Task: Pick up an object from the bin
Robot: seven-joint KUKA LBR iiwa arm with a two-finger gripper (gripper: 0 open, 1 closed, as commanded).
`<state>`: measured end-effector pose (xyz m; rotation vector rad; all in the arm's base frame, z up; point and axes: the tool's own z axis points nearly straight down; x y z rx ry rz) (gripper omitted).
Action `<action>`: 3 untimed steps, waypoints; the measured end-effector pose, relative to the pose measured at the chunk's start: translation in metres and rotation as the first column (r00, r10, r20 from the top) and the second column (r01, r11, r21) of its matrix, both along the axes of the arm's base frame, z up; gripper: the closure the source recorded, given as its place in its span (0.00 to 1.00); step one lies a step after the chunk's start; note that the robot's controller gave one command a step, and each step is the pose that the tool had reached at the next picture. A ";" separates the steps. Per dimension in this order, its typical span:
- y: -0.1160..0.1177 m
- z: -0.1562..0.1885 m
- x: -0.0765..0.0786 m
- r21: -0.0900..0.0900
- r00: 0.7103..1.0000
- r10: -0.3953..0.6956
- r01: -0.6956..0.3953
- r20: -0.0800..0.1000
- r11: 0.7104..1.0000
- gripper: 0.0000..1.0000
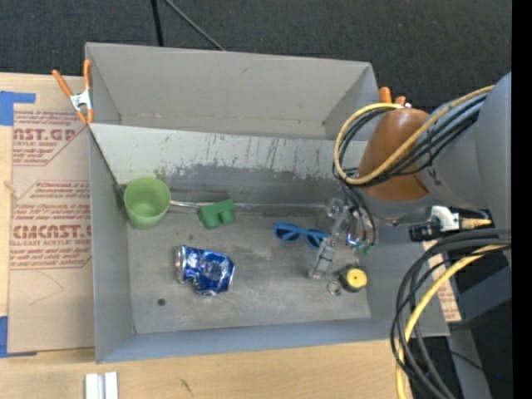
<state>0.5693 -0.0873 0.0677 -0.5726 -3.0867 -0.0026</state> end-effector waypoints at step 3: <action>0.029 0.180 -0.008 -0.002 1.000 0.010 -0.010 0.010 1.000 1.00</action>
Offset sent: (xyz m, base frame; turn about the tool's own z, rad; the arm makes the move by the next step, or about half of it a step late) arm 0.0000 0.0000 0.0000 0.0000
